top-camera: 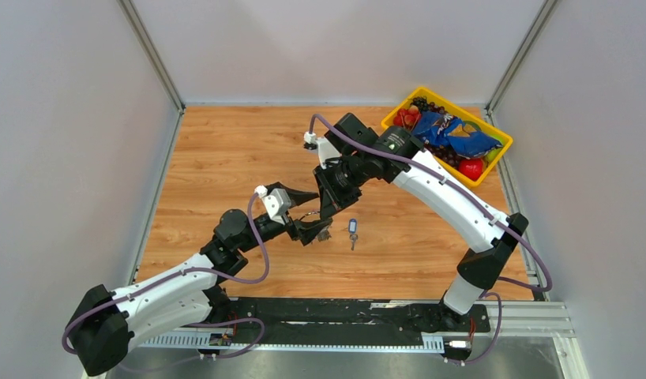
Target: Put the keys on the keyring
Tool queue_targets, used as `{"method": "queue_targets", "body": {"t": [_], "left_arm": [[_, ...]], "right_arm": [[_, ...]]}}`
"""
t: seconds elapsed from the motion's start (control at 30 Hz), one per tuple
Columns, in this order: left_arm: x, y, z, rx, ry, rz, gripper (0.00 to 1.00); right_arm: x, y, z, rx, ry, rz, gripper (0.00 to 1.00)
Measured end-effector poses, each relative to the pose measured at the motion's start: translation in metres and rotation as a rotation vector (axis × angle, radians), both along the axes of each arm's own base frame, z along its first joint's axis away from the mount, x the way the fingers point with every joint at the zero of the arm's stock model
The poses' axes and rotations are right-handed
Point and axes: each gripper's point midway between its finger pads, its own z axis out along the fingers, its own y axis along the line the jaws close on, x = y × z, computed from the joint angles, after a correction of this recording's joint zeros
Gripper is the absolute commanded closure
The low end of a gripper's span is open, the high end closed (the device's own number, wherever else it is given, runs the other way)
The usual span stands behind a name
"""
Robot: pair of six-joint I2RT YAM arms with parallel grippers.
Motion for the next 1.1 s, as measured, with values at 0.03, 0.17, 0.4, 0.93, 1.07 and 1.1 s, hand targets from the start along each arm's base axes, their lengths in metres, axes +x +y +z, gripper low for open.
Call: {"method": "queue_targets", "body": {"t": [0.03,0.17,0.4,0.93,1.07,1.1], "left_arm": [[0.000,0.000,0.001,-0.003,-0.004,-0.002,0.25],[-0.003,-0.004,0.003,-0.011,-0.018,-0.025,0.39],[-0.012,-0.010,0.002,0.000,-0.038,-0.075,0.89],[-0.018,-0.006,-0.001,0.017,-0.042,-0.088,1.00],[-0.021,-0.004,0.006,-0.002,-0.052,-0.088,1.00],[-0.021,-0.003,0.008,-0.006,-0.055,-0.089,1.00]], "right_arm": [[-0.001,0.000,0.000,0.000,0.001,0.000,1.00],[-0.001,0.000,0.003,0.004,0.000,-0.004,1.00],[-0.001,0.001,0.004,0.007,0.004,-0.010,1.00],[-0.004,0.001,0.006,0.008,0.007,-0.010,0.82],[-0.003,0.002,0.011,0.031,-0.016,-0.018,0.61],[-0.002,0.002,0.013,0.034,-0.025,-0.023,0.58]]}}
